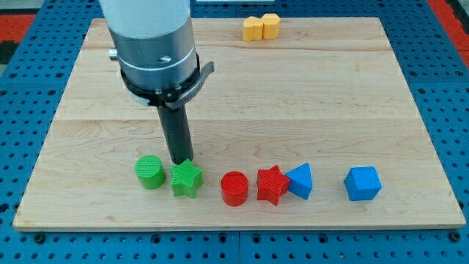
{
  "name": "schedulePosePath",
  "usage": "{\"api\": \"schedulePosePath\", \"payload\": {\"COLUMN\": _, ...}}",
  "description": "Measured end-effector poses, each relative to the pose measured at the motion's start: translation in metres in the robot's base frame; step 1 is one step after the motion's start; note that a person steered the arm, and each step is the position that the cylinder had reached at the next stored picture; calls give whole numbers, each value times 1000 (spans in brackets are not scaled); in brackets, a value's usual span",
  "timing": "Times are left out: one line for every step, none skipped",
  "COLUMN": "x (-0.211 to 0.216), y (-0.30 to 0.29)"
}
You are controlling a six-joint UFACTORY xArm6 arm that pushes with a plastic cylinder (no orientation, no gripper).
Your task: Slide the green circle slightly towards the bottom of the board
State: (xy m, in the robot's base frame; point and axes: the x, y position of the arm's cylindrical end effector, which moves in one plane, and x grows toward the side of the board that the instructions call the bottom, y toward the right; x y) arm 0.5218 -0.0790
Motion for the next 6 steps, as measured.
{"api": "schedulePosePath", "payload": {"x": 12, "y": 0}}
{"api": "schedulePosePath", "payload": {"x": -28, "y": -7}}
{"api": "schedulePosePath", "payload": {"x": -37, "y": -32}}
{"api": "schedulePosePath", "payload": {"x": -16, "y": -38}}
{"api": "schedulePosePath", "payload": {"x": 2, "y": -34}}
{"api": "schedulePosePath", "payload": {"x": 11, "y": -34}}
